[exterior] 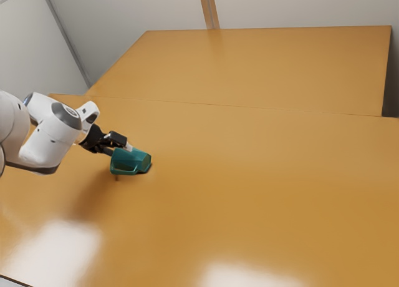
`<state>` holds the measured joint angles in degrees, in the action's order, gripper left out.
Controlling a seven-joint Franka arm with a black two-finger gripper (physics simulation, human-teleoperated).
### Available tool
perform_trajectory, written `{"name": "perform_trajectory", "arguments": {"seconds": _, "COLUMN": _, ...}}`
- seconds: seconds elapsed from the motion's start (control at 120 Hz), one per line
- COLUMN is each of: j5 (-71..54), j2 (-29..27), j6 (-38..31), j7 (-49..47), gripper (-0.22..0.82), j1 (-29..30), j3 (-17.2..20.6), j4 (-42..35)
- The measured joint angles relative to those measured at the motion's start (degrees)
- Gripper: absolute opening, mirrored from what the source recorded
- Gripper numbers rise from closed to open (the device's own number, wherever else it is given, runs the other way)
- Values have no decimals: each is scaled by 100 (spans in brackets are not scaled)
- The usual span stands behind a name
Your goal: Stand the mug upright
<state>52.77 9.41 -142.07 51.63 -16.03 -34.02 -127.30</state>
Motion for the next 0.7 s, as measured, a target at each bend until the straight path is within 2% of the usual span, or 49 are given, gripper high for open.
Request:
{"name": "perform_trajectory", "arguments": {"seconds": 0.3, "j5": 237, "j2": 37, "j6": 11, "j7": 246, "gripper": 55, "j1": -8, "j3": 88, "j4": -89}}
{"name": "perform_trajectory", "arguments": {"seconds": 0.55, "j5": 377, "j2": -118, "j6": 38, "j7": 367, "gripper": 42, "j1": -19, "j3": 217, "j4": -191}}
{"name": "perform_trajectory", "arguments": {"seconds": 0.7, "j5": 388, "j2": -247, "j6": 48, "j7": 377, "gripper": 38, "j1": -22, "j3": 342, "j4": -171}}
